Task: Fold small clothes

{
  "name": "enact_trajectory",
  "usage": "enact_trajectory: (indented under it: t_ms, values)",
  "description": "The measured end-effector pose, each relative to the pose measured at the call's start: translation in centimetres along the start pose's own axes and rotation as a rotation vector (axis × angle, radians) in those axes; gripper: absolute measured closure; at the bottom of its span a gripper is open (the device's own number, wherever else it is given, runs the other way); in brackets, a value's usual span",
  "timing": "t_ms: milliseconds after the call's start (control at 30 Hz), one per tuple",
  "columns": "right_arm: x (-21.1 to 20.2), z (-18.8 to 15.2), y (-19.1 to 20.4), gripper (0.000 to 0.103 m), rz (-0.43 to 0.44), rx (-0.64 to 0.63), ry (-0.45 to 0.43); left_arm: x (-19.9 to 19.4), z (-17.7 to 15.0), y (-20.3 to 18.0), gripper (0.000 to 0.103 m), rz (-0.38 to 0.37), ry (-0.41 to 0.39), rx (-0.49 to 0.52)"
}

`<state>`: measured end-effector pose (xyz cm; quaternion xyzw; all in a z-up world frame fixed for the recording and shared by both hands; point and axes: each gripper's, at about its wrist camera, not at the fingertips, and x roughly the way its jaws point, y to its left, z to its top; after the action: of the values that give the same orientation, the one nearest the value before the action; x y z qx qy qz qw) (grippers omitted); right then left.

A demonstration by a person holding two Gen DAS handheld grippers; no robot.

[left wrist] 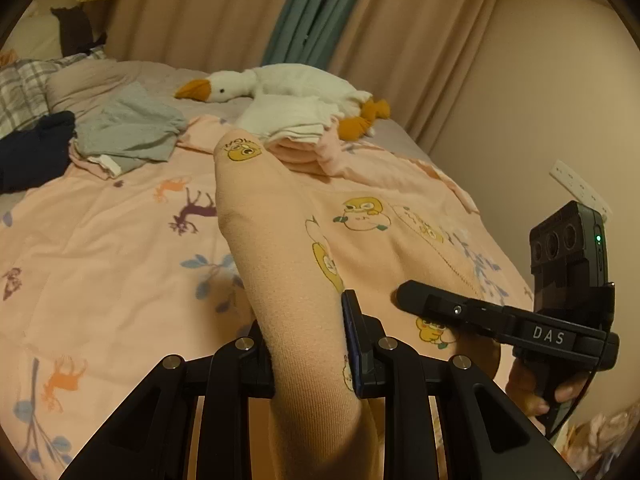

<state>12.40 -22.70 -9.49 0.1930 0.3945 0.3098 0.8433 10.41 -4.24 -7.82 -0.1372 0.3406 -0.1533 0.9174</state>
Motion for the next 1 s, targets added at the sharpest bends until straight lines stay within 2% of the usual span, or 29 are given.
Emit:
enact_trajectory:
  t_ms: [133,267,467,1000]
  values:
    - [1.0,0.3,0.7,0.077,0.008,-0.02,-0.001,-0.4,-0.1,0.5,0.08,0.05,-0.021,0.009]
    - [2.8,0.3,0.8,0.077,0.006,-0.022,0.031,0.0,-0.4,1.4,0.08,0.094,0.001,0.0]
    - [4.3,0.4,1.3,0.077,-0.002,-0.044,0.052,0.0,-0.2,2.9,0.08,0.102,0.01,-0.039]
    - [5.3,0.4,1.4,0.075,-0.031,-0.046,0.067,0.5,-0.4,2.8,0.08,0.136,0.026,-0.031]
